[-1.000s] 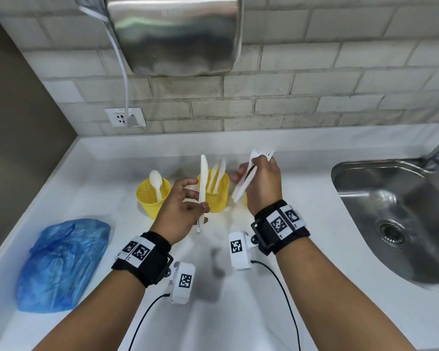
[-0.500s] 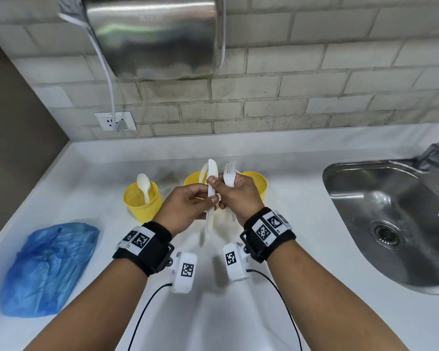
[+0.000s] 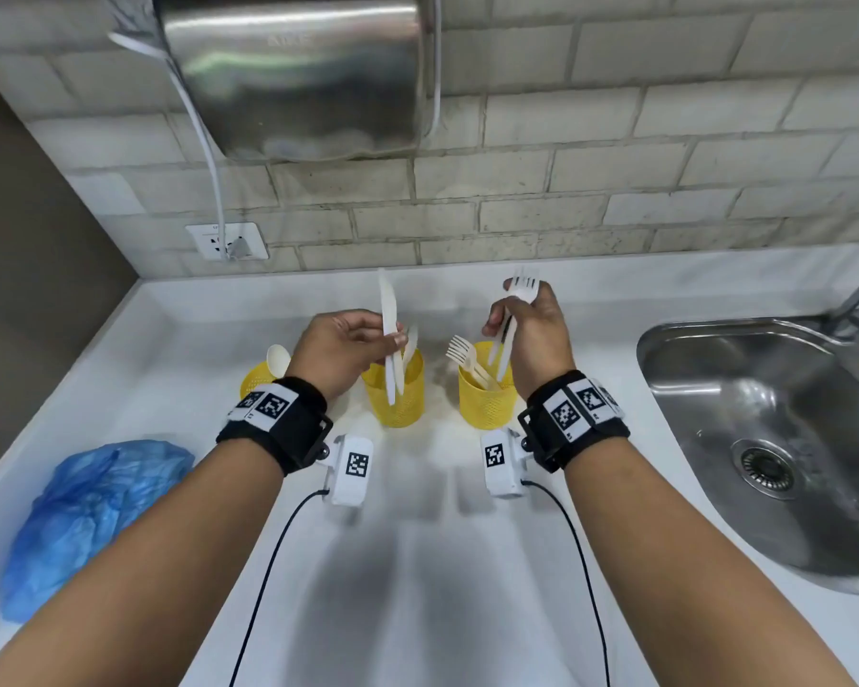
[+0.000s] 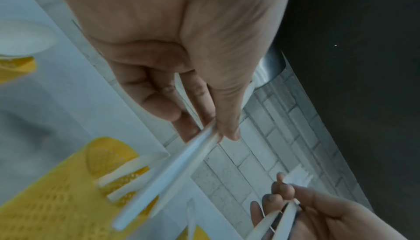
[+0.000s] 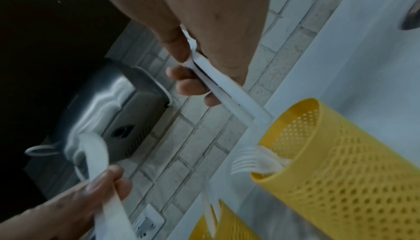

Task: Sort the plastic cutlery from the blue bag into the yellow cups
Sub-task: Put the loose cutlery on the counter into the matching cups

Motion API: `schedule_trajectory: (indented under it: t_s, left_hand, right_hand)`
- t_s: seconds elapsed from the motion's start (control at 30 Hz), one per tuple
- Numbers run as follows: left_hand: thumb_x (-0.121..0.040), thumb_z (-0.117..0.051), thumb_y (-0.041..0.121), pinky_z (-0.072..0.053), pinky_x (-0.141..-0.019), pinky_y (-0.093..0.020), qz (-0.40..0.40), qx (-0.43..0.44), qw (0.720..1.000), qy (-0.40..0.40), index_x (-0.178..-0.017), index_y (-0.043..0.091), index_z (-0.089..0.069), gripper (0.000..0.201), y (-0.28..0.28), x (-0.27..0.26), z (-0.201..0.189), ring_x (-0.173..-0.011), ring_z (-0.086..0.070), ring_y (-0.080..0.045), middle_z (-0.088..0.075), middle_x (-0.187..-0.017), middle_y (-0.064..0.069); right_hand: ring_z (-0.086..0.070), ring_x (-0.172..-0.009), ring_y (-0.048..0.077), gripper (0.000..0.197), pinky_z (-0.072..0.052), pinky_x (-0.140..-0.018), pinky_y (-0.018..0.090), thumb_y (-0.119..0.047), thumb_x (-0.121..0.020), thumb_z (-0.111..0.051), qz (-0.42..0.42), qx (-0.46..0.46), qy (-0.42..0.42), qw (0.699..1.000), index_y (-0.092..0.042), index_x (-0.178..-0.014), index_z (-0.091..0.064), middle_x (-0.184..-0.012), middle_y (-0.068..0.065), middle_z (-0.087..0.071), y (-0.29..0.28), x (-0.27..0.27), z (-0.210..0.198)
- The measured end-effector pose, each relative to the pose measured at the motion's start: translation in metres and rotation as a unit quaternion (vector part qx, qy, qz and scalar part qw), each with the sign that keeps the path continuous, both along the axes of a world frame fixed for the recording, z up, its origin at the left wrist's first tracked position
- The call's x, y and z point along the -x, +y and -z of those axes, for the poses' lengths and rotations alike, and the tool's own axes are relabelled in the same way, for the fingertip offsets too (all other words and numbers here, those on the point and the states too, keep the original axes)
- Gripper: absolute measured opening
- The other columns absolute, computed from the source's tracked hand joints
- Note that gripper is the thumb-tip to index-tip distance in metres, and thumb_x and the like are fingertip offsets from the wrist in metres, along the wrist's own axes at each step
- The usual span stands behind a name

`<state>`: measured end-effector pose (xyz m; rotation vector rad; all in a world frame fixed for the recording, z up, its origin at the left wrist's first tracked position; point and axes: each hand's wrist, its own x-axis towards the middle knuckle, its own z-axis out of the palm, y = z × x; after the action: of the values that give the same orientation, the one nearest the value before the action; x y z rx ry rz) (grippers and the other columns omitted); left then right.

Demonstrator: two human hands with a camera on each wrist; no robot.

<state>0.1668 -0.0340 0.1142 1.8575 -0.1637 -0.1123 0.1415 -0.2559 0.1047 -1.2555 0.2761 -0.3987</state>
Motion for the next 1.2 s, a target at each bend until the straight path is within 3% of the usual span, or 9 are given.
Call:
schedule_trajectory:
  t_s: [0.1, 0.23, 0.37, 0.43, 0.53, 0.67, 0.8, 1.0, 1.2]
  left_hand:
    - [-0.083, -0.086, 0.022, -0.052, -0.062, -0.021, -0.023, -0.002, 0.999, -0.022, -0.095, 0.018, -0.081, 0.013, -0.002, -0.016, 0.002, -0.072, -0.071, -0.012, -0.080, -0.089, -0.005]
    - [-0.083, -0.085, 0.024, -0.052, -0.070, -0.023, -0.029, -0.023, 0.999, -0.039, -0.095, 0.021, -0.081, 0.013, -0.006, -0.031, 0.010, -0.075, -0.070, -0.010, -0.080, -0.091, -0.001]
    - [-0.084, -0.084, 0.025, -0.048, -0.076, -0.018, -0.013, -0.114, 0.993, -0.033, -0.095, 0.023, -0.081, 0.011, -0.012, -0.035, 0.022, -0.080, -0.070, -0.006, -0.078, -0.087, 0.007]
    - [-0.085, -0.083, 0.027, -0.047, -0.072, -0.013, -0.013, -0.176, 0.984, -0.032, -0.103, 0.022, -0.079, 0.019, -0.015, -0.032, 0.025, -0.082, -0.070, -0.006, -0.076, -0.088, 0.008]
    - [-0.085, -0.082, 0.033, -0.048, -0.082, -0.022, -0.032, -0.194, 0.980, -0.024, -0.129, 0.025, -0.067, 0.047, -0.018, -0.029, 0.028, -0.094, -0.066, -0.013, -0.069, -0.105, 0.005]
    - [-0.084, -0.083, 0.035, -0.044, -0.095, -0.027, -0.064, -0.222, 0.969, -0.090, -0.149, 0.024, -0.046, 0.076, -0.013, -0.024, 0.031, -0.105, -0.057, -0.016, -0.052, -0.126, -0.003]
    - [-0.079, -0.085, 0.034, -0.048, -0.091, -0.031, -0.031, -0.269, 0.949, -0.160, -0.123, 0.023, -0.063, 0.051, 0.000, -0.012, 0.035, -0.095, -0.056, -0.015, -0.056, -0.114, -0.002]
    - [-0.081, -0.080, 0.038, -0.050, -0.090, -0.038, 0.087, -0.426, 0.887, -0.158, -0.103, 0.030, -0.075, 0.025, 0.005, 0.000, 0.051, -0.097, -0.058, -0.023, -0.066, -0.098, 0.006]
    - [-0.085, -0.075, 0.025, -0.055, -0.080, -0.038, 0.079, -0.419, 0.890, -0.162, -0.093, 0.029, -0.078, 0.009, 0.008, 0.005, 0.054, -0.086, -0.063, -0.021, -0.068, -0.085, 0.007]
  right_hand:
    - [-0.061, -0.062, 0.024, 0.021, -0.039, -0.077, 0.040, 0.002, -0.092, -0.041, 0.009, 0.004, 0.002, 1.000, -0.014, -0.099, -0.051, -0.061, 0.003, -0.059, -0.008, -0.008, 0.007]
    - [-0.063, -0.067, 0.029, 0.026, -0.044, -0.081, 0.041, -0.012, -0.074, -0.044, -0.026, -0.004, 0.026, 0.999, -0.012, -0.097, -0.054, -0.062, 0.004, -0.061, -0.013, -0.010, 0.022]
    - [-0.060, -0.062, 0.030, 0.024, -0.051, -0.069, 0.034, -0.002, -0.080, -0.038, -0.065, 0.015, 0.048, 0.997, -0.003, -0.097, -0.055, -0.067, 0.014, -0.057, -0.014, -0.010, 0.030]
    - [-0.062, -0.065, 0.030, 0.026, -0.053, -0.072, 0.036, 0.005, -0.086, -0.037, -0.070, 0.044, 0.067, 0.994, -0.006, -0.095, -0.058, -0.072, 0.012, -0.061, -0.013, -0.011, 0.034]
    - [-0.066, -0.090, 0.023, 0.027, -0.053, -0.092, 0.036, -0.007, -0.087, -0.045, -0.047, 0.148, 0.075, 0.985, -0.022, -0.099, -0.064, -0.094, 0.004, -0.069, -0.015, -0.012, 0.037]
    - [-0.056, -0.115, 0.019, 0.038, -0.043, -0.104, 0.029, -0.002, -0.090, -0.045, 0.000, 0.314, 0.042, 0.948, -0.011, -0.121, -0.065, -0.127, 0.009, -0.059, -0.023, 0.004, 0.029]
    - [-0.048, -0.105, 0.032, 0.034, -0.041, -0.096, 0.035, -0.010, -0.079, -0.050, 0.059, 0.478, 0.004, 0.876, -0.013, -0.105, -0.072, -0.110, 0.011, -0.050, -0.021, 0.034, 0.043]
    - [-0.046, -0.107, 0.037, 0.034, -0.050, -0.086, 0.044, -0.012, -0.080, -0.064, -0.056, 0.616, 0.138, 0.773, -0.014, -0.113, -0.071, -0.119, 0.011, -0.053, -0.009, 0.053, 0.072]
    - [-0.049, -0.097, 0.038, 0.019, -0.049, -0.083, 0.044, -0.002, -0.089, -0.058, -0.047, 0.606, 0.104, 0.788, -0.007, -0.098, -0.074, -0.104, 0.016, -0.063, 0.005, 0.044, 0.077]
